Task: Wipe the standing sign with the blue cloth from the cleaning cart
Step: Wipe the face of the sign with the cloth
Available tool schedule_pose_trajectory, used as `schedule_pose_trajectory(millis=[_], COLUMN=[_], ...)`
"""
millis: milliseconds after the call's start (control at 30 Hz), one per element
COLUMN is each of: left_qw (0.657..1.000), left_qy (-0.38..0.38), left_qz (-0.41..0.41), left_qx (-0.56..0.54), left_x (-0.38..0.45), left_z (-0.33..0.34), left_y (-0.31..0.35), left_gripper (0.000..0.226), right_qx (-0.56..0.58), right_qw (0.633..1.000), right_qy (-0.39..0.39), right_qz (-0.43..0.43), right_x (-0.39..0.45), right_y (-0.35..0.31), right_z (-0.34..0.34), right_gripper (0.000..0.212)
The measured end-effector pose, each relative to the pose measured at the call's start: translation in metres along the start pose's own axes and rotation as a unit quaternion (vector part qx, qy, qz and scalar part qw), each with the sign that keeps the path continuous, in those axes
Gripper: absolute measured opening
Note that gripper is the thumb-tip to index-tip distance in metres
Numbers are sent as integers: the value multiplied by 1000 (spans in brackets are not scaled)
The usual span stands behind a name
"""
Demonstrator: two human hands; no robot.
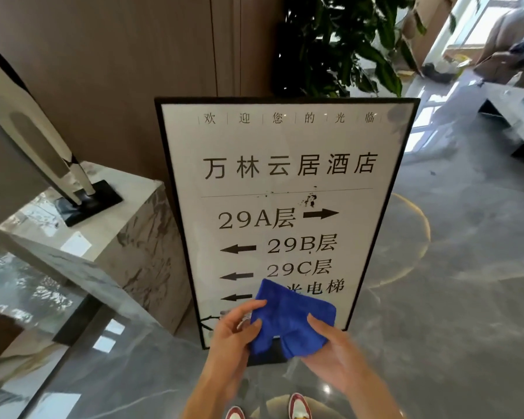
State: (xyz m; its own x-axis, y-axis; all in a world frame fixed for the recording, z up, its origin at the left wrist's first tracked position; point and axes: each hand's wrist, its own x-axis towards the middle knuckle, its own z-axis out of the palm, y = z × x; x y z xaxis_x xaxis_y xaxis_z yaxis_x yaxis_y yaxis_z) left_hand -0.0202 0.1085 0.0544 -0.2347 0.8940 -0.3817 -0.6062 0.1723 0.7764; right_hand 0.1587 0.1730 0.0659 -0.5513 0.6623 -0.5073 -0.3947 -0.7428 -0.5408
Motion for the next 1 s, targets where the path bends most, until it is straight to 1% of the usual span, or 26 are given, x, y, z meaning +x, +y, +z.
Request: schedule_pose_trajectory(millis=[67,200,267,300,400,433,500,567,600,700,733,800,867,933,967,1000], left_qw=[1000,1000,1000,1000,1000,1000,999,999,999,999,999,999,997,997,997,997], left_qy=[-8,-20,-22,-21,-15,-16,-18,-25,-30,-28,-25,-31,-46,-51,-50,-50], left_qz=[6,6,3,3,13,18,24,27,26,23,26,38,53,58,59,61], left_qx=[4,0,-3,-5,-13,-18,-26,-32,-31,-13,-10,-15,-17,-12,-9,-6], left_x=[2,7,11,12,16,17,20,22,22,25,26,26,25,24,25,24], left_z=[6,13,14,15,20,22,26,33,36,42,44,49,55,59,60,61], left_y=[0,2,3,4,6,6,5,6,6,9,9,12,14,14,14,14], left_gripper=[34,32,31,30,29,29,27,26,26,25,26,26,24,24,24,25], right_qx=[-15,-53,-75,-84,-110,-120,-126,-137,-153,-196,-208,-238,-285,-387,-436,-462], right_qw=[1000,997,995,994,992,991,991,989,987,977,974,965,952,915,893,880], right_qy=[6,12,4,5,18,23,26,30,38,76,88,105,105,108,108,107], right_qz=[8,53,69,70,51,46,45,43,40,35,34,35,35,33,29,20], right_x=[2,1,-1,-2,-1,-1,-4,-8,-9,-9,-9,-9,-11,-14,-15,-17], right_y=[-2,-14,-22,-26,-38,-42,-48,-54,-57,-66,-68,-73,-76,-79,-81,-83], right_z=[0,0,1,1,-5,-7,-12,-11,-10,-8,-8,-8,-7,-7,-7,-8], right_gripper=[72,51,45,47,64,67,65,59,57,62,58,41,31,32,36,40])
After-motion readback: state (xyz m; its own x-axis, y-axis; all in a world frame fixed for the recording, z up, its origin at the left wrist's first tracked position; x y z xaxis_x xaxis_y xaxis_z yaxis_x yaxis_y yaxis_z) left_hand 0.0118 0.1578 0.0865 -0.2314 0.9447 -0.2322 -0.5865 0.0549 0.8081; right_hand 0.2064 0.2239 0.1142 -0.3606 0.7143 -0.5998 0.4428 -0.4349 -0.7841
